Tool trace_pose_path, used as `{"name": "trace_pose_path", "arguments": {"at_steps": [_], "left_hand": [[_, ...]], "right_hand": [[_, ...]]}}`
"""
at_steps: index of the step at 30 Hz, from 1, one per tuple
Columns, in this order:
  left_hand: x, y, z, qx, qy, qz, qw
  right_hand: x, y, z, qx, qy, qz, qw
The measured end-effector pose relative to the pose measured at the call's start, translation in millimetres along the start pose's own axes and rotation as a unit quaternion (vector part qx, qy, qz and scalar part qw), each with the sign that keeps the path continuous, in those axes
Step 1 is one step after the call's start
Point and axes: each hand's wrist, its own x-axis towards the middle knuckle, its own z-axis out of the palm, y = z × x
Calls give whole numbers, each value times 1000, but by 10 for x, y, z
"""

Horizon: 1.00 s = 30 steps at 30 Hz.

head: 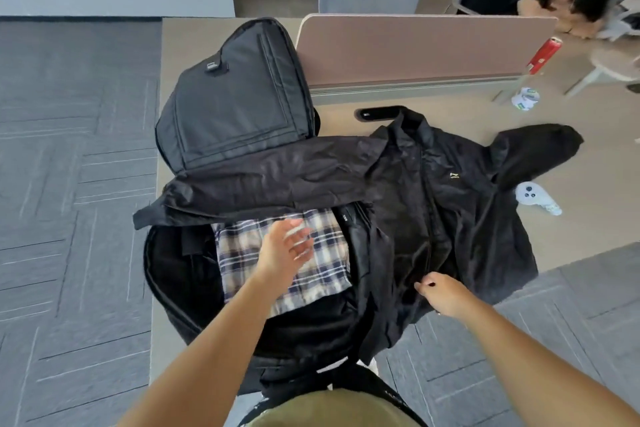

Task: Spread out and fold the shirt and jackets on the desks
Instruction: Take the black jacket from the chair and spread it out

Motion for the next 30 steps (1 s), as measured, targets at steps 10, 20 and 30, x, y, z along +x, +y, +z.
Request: {"name": "trace_pose_path", "arguments": {"at_steps": [10, 20, 30], "left_hand": [[-132, -1154, 1461, 544, -83, 166, 818], [569, -2269, 2330, 865, -7, 45, 501], [914, -3145, 3405, 808, 33, 66, 584]], "right_hand": [[487, 865, -155, -50, 79, -57, 994], [1331, 1955, -437, 19, 131, -186, 974], [2180, 3083, -1552, -37, 106, -218, 969]]}}
